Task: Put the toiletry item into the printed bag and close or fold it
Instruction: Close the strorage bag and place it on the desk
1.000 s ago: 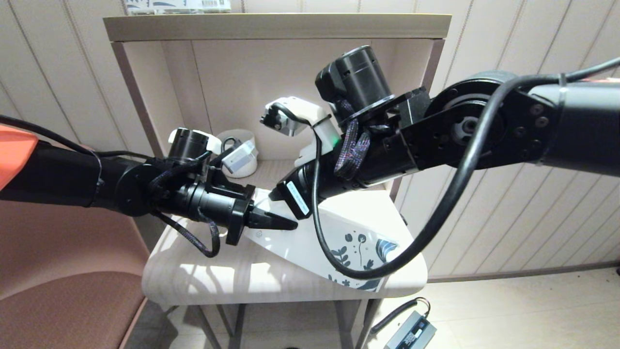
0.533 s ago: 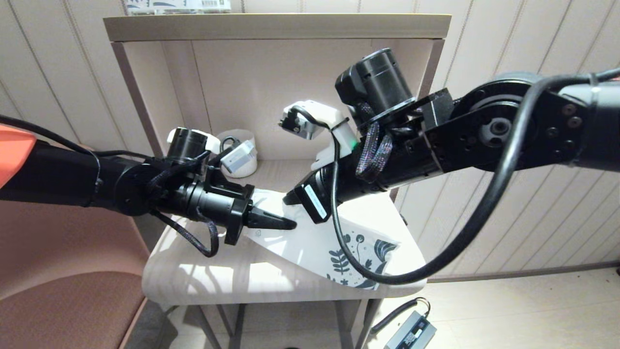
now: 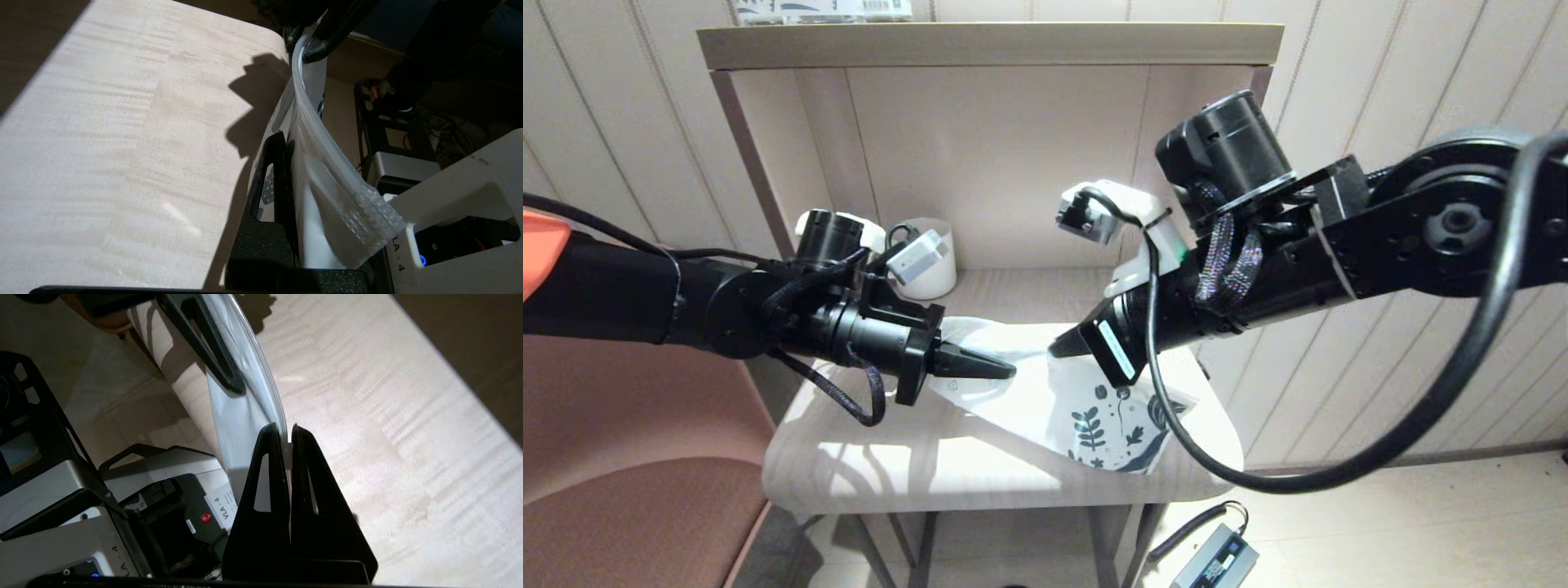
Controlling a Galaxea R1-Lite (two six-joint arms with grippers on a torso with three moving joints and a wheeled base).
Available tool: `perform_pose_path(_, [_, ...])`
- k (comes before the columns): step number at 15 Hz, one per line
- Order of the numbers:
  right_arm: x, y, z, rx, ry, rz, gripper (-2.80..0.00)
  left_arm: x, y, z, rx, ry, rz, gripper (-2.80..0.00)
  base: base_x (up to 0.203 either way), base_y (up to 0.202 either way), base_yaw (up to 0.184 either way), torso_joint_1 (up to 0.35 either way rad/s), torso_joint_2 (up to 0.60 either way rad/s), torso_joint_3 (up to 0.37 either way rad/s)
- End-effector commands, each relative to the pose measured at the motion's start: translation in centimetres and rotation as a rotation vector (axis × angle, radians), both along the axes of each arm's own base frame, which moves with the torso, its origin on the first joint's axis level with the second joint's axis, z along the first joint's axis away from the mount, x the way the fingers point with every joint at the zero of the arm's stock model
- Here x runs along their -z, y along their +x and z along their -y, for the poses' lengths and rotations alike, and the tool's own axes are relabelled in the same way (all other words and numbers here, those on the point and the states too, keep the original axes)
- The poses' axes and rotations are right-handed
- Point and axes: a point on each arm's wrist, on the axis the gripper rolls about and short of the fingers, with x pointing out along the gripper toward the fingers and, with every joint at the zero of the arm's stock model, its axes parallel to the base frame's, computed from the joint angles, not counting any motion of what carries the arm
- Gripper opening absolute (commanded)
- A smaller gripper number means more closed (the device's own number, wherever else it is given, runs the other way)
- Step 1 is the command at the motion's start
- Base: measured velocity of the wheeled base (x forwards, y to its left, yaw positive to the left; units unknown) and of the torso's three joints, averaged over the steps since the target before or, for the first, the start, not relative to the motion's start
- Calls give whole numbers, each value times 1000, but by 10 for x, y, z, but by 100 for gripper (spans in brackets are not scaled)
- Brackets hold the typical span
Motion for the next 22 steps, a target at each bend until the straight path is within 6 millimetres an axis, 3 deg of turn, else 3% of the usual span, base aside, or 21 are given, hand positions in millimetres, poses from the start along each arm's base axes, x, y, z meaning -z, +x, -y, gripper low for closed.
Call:
perform_pose_path(1, [-3,-8,16,15,3,-4,-280,-2,0,-1,1,-5,5,-280,0,0,0,0,0,0])
perform_pose_path(13, [23,-34,77,103,11,-35,-280,-2,0,-2,0,-5,3,-280,0,0,0,0,0,0])
perform_pose_path(22, [27,-38,90,127,19,-45,-280,-2,0,-1,2,-5,7,-280,0,0,0,0,0,0])
